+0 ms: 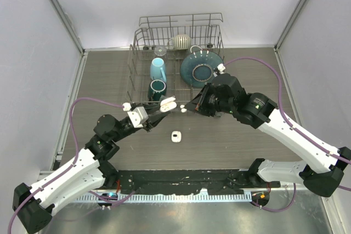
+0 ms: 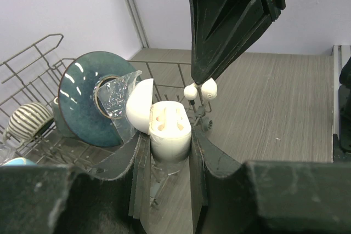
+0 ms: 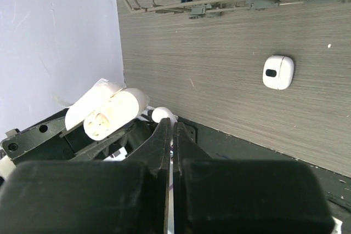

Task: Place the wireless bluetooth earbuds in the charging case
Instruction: Adjust the earbud at the center of the board.

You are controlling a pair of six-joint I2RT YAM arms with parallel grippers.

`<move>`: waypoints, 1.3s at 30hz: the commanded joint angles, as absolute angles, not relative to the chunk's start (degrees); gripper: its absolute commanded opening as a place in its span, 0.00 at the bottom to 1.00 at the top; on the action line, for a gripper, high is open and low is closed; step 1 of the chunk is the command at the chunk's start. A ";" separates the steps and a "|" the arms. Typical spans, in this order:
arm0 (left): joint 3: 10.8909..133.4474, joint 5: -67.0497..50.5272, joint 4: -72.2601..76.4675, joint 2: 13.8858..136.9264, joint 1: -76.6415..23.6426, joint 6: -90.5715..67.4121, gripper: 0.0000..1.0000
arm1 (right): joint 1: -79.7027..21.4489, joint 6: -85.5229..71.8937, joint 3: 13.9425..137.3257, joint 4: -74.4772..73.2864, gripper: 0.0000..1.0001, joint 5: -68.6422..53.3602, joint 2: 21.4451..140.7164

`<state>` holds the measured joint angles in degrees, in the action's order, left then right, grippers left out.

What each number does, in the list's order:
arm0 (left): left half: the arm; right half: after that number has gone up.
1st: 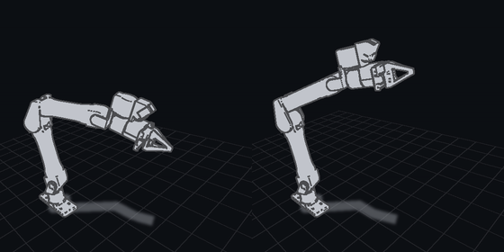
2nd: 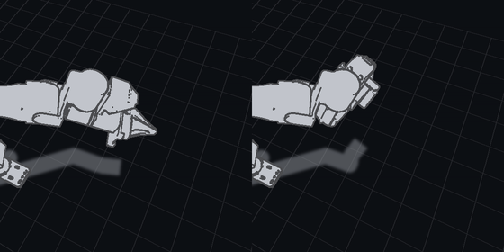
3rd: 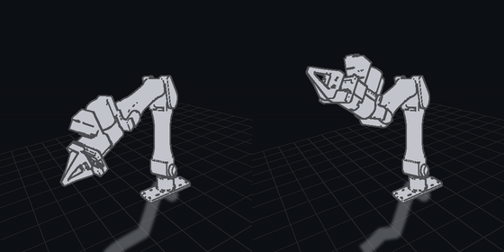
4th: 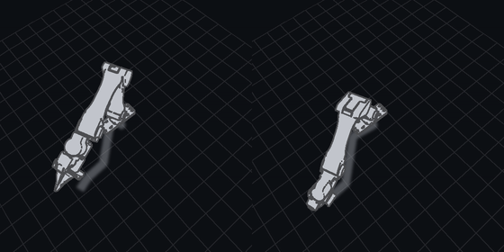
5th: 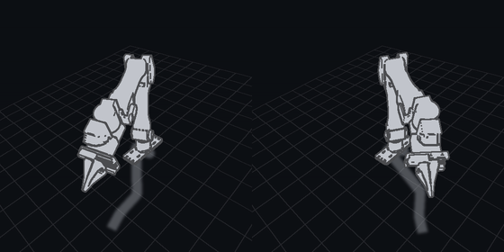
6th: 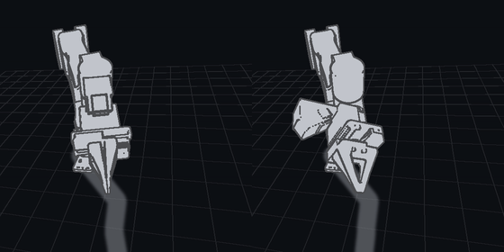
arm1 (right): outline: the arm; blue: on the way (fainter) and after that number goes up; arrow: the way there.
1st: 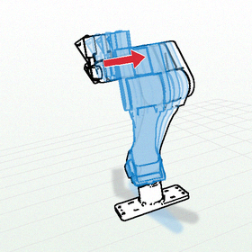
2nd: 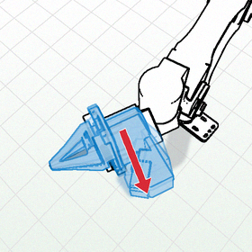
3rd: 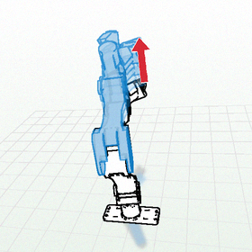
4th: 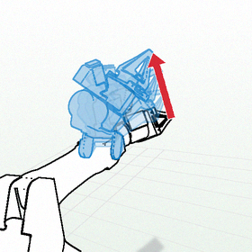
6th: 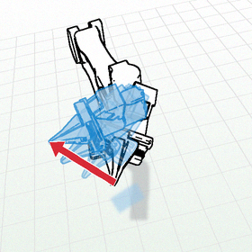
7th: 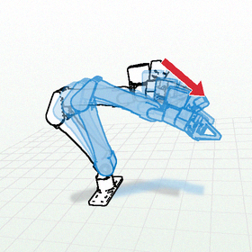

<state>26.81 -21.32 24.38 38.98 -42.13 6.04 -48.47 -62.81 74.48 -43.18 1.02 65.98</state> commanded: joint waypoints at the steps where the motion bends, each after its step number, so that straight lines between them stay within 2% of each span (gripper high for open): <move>1: 29.53 -19.25 24.44 39.20 -42.80 9.49 0.00 | -49.39 -65.56 75.85 -38.76 0.01 2.99 65.92; 28: 32.96 -14.07 17.49 40.08 -49.22 16.35 0.00 | -50.80 -69.96 75.50 -37.00 0.01 3.17 68.73; 39: 33.75 -9.67 16.43 41.57 -51.42 18.28 0.00 | -51.15 -69.26 76.91 -41.22 0.01 5.36 68.83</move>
